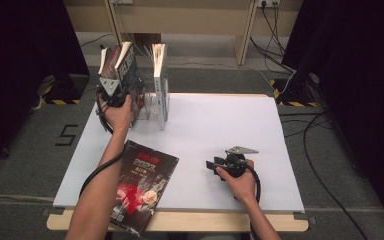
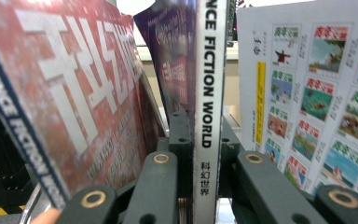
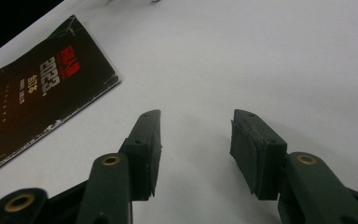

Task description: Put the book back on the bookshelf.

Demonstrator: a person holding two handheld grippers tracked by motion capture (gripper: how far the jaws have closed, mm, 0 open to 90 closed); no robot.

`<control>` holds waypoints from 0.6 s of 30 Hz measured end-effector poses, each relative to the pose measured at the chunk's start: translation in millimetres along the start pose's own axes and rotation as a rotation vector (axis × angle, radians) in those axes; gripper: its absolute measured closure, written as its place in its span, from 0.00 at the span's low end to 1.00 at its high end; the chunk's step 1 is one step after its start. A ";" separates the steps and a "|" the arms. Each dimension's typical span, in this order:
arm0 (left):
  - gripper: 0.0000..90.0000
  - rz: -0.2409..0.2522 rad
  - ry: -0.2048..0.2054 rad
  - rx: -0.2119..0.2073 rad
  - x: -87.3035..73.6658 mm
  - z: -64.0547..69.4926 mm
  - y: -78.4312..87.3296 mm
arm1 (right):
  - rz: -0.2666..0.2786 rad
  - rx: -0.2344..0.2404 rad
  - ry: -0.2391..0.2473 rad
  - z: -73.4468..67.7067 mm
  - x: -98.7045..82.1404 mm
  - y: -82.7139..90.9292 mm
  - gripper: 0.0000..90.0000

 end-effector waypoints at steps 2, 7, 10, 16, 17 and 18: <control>0.90 -0.017 -0.012 0.002 -1.9 0.7 2.9 | -0.001 0.000 0.006 -0.3 -0.1 0.1 0.59; 0.85 -0.034 -0.051 0.006 -6.7 3.0 12.9 | 0.001 0.000 0.000 0.2 -0.2 0.1 0.59; 0.82 -0.035 -0.051 0.017 -6.9 2.6 19.5 | 0.003 -0.001 0.005 0.1 -0.2 0.2 0.59; 0.78 -0.025 -0.060 0.011 -8.0 7.8 35.9 | 0.004 -0.001 0.007 0.2 -0.1 0.4 0.59; 0.77 -0.022 -0.054 0.008 -8.9 9.0 39.5 | 0.002 -0.002 0.008 0.3 -0.3 0.5 0.59; 0.75 -0.021 -0.045 0.007 -10.1 9.8 43.6 | 0.002 -0.002 0.009 0.5 -0.3 0.5 0.59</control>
Point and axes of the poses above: each handheld gripper's, and its own axes: y roughly backward along the jaws, x roughly out of its top, z roughly to its right, the point moved 6 cm from there along -y, roughly forward along the jaws, and after that the axes turned 8 degrees about -x, right-handed, at the moved point
